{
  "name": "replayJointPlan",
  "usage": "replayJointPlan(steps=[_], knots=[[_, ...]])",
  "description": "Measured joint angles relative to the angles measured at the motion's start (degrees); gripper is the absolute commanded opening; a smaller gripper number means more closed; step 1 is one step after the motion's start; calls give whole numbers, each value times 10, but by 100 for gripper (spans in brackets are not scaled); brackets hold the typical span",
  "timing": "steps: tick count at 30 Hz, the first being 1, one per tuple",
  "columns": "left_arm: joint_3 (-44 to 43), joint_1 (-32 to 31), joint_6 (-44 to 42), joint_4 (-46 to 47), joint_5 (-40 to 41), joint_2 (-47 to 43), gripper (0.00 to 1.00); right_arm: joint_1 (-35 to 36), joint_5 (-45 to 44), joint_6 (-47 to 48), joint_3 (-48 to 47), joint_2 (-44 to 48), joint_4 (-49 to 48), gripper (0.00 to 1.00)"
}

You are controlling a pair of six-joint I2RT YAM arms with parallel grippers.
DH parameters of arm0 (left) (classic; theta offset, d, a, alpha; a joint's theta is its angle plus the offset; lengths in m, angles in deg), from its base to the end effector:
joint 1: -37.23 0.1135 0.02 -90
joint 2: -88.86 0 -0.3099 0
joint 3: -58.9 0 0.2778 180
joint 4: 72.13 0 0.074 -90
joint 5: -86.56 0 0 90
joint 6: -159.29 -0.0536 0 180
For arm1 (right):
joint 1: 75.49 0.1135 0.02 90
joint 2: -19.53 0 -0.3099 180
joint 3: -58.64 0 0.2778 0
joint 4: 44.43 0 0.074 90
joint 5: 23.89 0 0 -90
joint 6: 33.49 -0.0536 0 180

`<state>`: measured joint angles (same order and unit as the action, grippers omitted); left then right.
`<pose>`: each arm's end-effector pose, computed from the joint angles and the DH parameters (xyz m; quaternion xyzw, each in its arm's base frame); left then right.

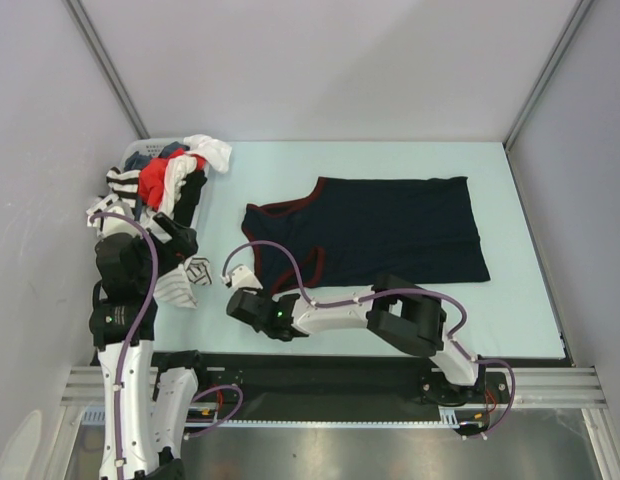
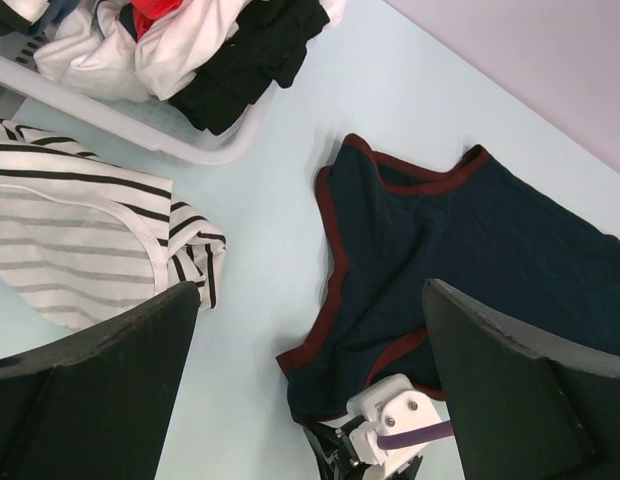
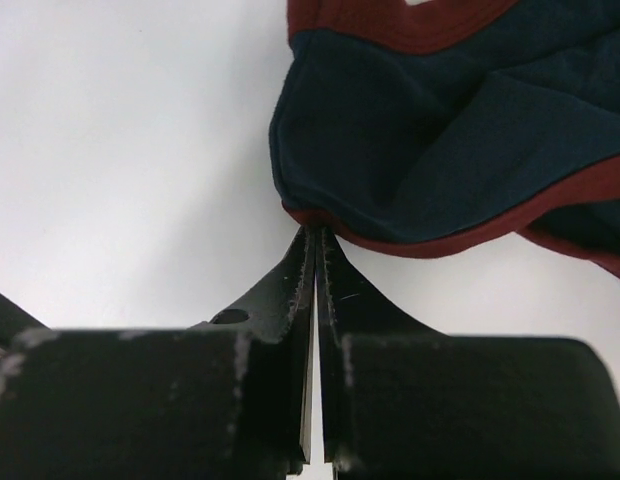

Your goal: Fold and stack the tank tops

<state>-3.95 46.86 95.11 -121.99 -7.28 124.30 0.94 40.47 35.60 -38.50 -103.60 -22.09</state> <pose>0.1307 0.0185 0.3724 -0.2352 0.7970 -0.1058 0.5462 0.1447 0.5004 0.1599 -0.3546 0.8432 0.1235 0.3848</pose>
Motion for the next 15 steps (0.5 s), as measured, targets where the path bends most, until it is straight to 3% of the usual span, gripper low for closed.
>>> replayJointPlan(steps=[15], knots=[[20,0,-1,16,-20,0,100,-40,38,21,7,54,25,0]])
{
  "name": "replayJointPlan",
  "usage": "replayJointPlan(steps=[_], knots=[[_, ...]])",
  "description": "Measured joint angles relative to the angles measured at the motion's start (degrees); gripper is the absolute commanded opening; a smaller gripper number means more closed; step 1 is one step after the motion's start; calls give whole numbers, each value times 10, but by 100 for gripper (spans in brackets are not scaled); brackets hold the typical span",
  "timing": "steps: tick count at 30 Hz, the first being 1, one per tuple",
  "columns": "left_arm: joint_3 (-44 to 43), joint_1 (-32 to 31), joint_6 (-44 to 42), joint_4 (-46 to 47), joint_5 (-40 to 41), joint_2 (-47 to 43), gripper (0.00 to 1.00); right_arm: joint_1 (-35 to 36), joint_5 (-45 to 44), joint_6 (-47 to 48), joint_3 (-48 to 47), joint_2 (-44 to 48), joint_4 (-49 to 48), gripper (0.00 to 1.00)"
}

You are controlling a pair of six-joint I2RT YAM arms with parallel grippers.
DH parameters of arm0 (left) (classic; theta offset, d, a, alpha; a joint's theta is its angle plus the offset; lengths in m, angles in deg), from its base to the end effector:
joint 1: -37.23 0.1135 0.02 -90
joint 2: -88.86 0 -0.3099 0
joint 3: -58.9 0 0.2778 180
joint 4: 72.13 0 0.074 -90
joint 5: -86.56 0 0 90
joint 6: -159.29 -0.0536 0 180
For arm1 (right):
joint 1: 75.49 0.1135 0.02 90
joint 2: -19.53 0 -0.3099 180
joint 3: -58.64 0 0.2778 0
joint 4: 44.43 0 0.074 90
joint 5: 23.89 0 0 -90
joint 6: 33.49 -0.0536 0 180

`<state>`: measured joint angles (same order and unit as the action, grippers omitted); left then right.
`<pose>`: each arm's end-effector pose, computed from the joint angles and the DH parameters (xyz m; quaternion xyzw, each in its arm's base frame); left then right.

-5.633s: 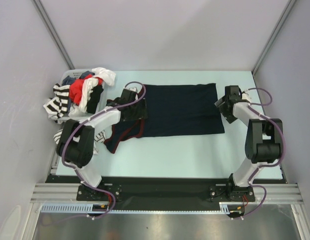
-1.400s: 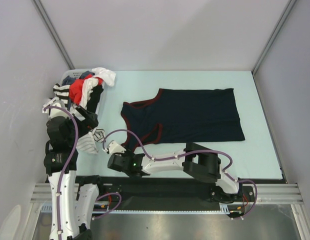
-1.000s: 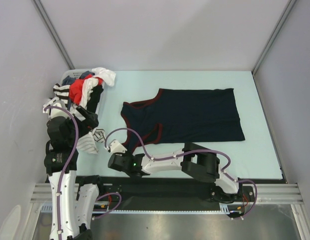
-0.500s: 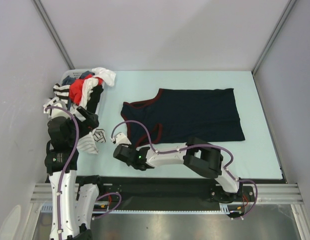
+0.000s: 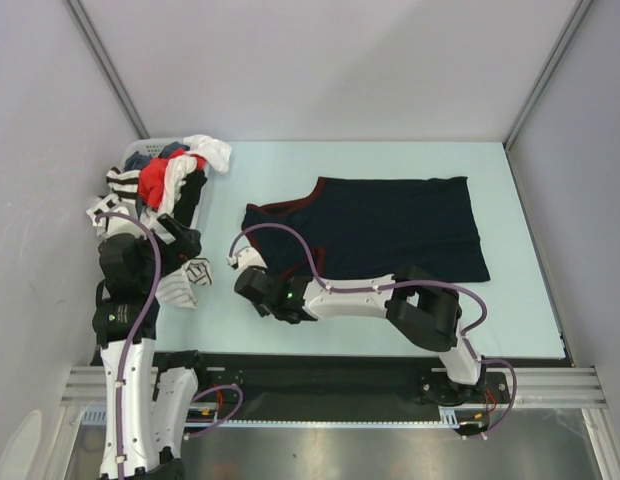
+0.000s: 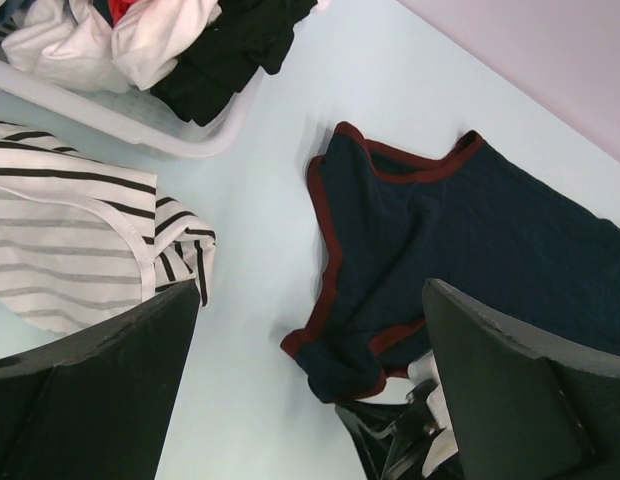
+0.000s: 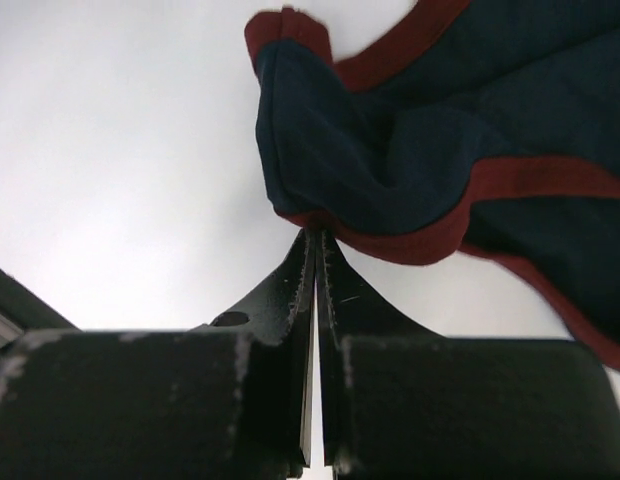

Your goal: Fold and stack the tank tops

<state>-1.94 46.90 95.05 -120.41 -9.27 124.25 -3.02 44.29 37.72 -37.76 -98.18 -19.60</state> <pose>0.1345 0.0174 0.3630 -0.2264 0.8011 -0.1193 0.5411 0.1722 0.4790 0.1977 -0.3482 0.8447 0.1394 0.3820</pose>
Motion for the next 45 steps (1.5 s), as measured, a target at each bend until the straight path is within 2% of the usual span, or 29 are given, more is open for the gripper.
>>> replayJointPlan(steps=[9,16,26,33,38,45], knots=[[8,0,-6,8,-10,13,100,-47,59,14,-81,-12,10,0],[8,0,-12,10,-10,21,100,-59,89,35,-161,-60,24,0],[17,0,-14,15,-11,31,100,-80,127,47,-170,-88,23,3],[17,0,-15,19,-14,41,100,-137,237,40,-180,-102,-4,9],[17,0,-15,19,-14,44,100,-169,327,33,-192,-132,-33,6],[17,0,-19,18,-12,47,100,-166,450,32,-188,-134,-72,3]])
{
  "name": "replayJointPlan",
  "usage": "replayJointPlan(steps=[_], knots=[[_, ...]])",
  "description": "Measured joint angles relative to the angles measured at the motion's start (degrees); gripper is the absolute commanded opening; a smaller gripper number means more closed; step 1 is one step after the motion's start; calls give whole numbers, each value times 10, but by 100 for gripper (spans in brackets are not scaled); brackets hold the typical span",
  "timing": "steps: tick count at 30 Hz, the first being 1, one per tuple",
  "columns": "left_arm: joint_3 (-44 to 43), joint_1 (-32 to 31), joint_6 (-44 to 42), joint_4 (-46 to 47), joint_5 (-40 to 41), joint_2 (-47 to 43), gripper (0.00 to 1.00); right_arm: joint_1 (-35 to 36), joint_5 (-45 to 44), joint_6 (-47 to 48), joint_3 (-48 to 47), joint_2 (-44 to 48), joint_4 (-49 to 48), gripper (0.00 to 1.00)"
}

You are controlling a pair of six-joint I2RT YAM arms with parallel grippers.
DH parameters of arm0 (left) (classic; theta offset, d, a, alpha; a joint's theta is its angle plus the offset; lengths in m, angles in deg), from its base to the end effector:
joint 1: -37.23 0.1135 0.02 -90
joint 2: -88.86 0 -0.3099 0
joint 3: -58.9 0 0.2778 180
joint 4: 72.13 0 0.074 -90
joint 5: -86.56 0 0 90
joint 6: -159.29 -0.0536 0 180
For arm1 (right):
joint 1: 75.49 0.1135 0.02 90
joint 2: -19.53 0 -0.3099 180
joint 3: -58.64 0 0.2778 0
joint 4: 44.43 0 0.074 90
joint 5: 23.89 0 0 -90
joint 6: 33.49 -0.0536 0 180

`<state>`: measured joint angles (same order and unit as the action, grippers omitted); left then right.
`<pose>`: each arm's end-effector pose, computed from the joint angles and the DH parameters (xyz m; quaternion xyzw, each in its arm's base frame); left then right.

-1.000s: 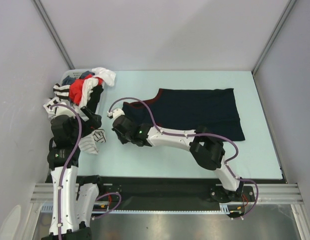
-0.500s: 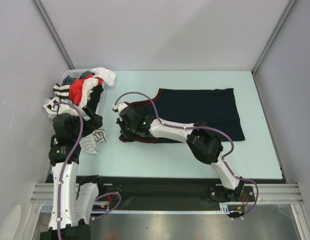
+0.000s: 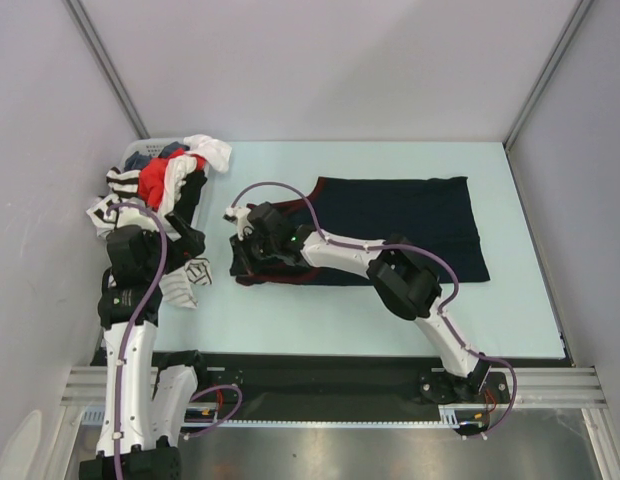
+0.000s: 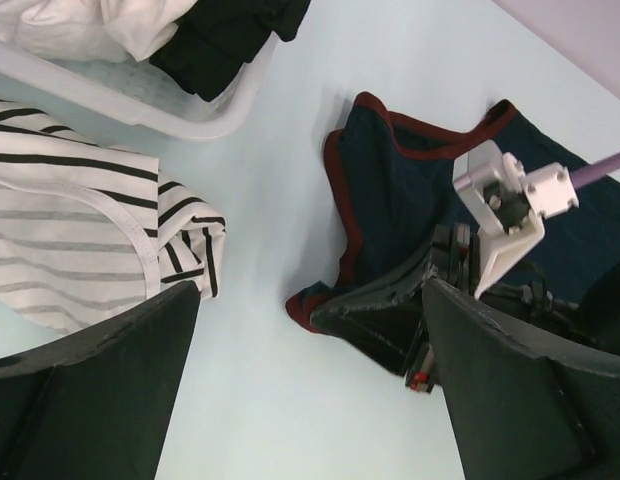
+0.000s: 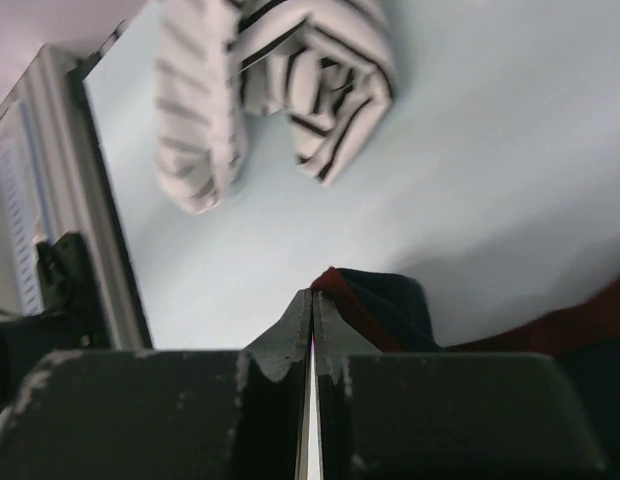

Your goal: Fold and stack the tank tops

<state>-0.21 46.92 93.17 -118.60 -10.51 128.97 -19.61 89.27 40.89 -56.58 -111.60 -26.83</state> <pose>0.1574 0.0202 0.3449 -0.2157 0.8260 -0.1163 0.5075 0.3156 0.5034 0.2027 -0.3862 0.7776 0.4144 0.2729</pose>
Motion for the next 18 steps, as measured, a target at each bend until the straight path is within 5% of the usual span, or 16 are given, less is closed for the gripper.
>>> replayJointPlan(steps=[18], knots=[[-12,0,0,0,9,1,100,-1,131,6,35,57,-10,4]])
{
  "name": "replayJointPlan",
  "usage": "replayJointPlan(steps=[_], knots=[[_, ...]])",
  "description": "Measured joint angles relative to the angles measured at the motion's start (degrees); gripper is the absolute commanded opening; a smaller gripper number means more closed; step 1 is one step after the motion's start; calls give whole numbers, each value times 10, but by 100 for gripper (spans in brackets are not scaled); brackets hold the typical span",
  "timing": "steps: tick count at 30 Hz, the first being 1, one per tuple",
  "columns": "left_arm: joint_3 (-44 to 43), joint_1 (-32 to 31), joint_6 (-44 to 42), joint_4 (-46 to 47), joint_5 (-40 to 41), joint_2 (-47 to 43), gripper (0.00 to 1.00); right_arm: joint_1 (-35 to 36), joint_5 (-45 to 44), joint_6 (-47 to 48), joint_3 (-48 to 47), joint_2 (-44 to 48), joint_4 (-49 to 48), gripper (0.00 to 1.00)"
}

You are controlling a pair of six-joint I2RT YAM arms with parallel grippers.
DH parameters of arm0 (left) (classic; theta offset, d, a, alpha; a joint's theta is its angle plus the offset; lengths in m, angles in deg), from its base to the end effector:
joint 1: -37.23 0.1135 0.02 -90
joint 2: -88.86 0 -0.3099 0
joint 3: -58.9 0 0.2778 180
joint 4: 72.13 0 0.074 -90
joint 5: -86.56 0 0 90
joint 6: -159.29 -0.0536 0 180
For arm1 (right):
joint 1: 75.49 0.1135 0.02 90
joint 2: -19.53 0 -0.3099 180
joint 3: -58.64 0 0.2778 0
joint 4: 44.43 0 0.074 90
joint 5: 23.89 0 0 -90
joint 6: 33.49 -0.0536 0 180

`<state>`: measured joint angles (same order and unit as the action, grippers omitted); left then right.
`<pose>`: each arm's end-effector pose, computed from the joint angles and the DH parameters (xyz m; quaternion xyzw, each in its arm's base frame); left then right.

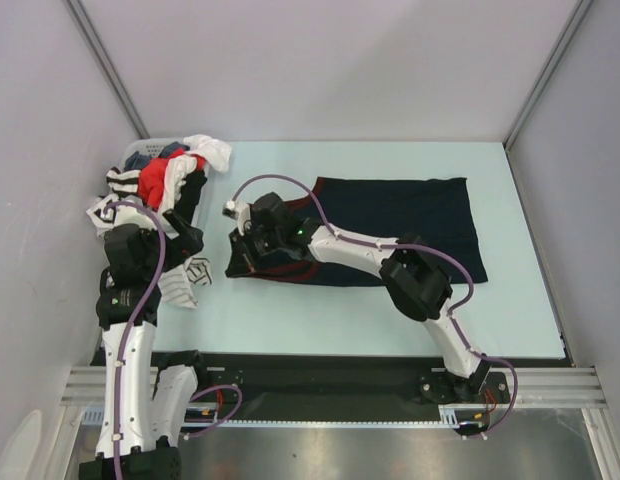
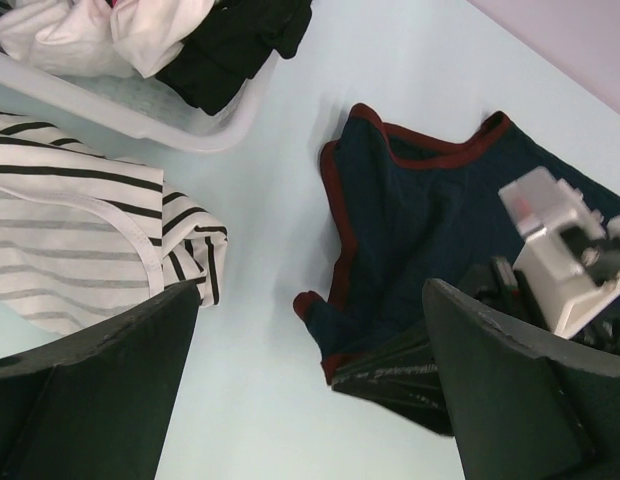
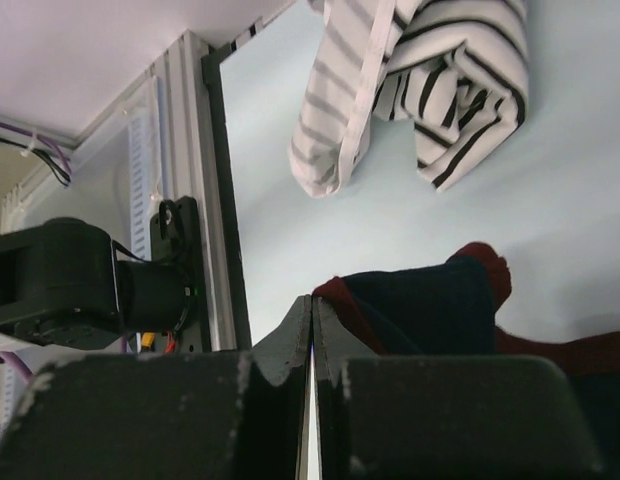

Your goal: Fold and stack the tank tops

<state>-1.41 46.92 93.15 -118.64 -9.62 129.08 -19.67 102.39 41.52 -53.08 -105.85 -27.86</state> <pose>0.1570 0.0210 0.3524 -0.2178 0.8208 -0.1104 0.5164 0.2943 0.4899 0.2416 -0.4328 0.7181 0.4943 0.2295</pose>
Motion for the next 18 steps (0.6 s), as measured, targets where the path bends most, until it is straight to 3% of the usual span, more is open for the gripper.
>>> replayJointPlan(steps=[10,14,18], knots=[[0,0,-2,0,0,0,100,-50,52,-33,-115,-106,-2,9],[0,0,-5,0,0,0,100,-59,46,-32,-180,-159,33,21],[0,0,-5,0,0,0,100,-58,29,-30,-212,-184,56,41]])
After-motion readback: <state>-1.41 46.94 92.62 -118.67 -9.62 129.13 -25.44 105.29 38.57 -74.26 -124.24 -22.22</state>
